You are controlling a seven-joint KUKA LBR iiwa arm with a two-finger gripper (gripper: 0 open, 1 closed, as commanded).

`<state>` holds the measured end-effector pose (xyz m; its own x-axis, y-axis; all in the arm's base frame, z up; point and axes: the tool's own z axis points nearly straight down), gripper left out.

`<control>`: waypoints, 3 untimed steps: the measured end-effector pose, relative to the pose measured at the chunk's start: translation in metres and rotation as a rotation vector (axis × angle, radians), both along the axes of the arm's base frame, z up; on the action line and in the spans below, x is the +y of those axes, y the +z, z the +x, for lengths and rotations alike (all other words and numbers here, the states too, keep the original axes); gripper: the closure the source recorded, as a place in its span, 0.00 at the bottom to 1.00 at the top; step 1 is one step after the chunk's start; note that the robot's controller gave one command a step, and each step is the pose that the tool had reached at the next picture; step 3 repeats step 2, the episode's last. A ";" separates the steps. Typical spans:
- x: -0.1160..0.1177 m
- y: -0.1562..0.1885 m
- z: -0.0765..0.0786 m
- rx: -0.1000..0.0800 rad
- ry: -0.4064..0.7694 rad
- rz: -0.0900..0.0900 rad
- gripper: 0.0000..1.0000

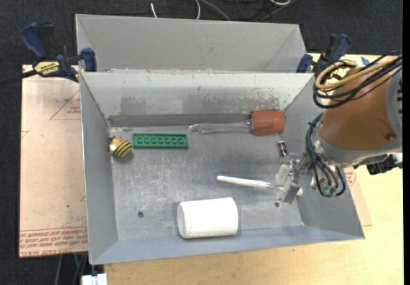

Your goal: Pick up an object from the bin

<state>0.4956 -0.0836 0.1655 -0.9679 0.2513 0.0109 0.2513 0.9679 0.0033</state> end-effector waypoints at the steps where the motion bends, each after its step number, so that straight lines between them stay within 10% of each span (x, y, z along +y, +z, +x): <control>1: 0.000 0.054 0.001 -0.002 0.001 0.000 1.00; 3: 0.000 0.105 0.002 -0.005 0.001 -0.001 1.00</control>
Offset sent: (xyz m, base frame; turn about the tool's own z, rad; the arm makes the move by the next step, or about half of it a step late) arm 0.0010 0.0000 0.0570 -0.0007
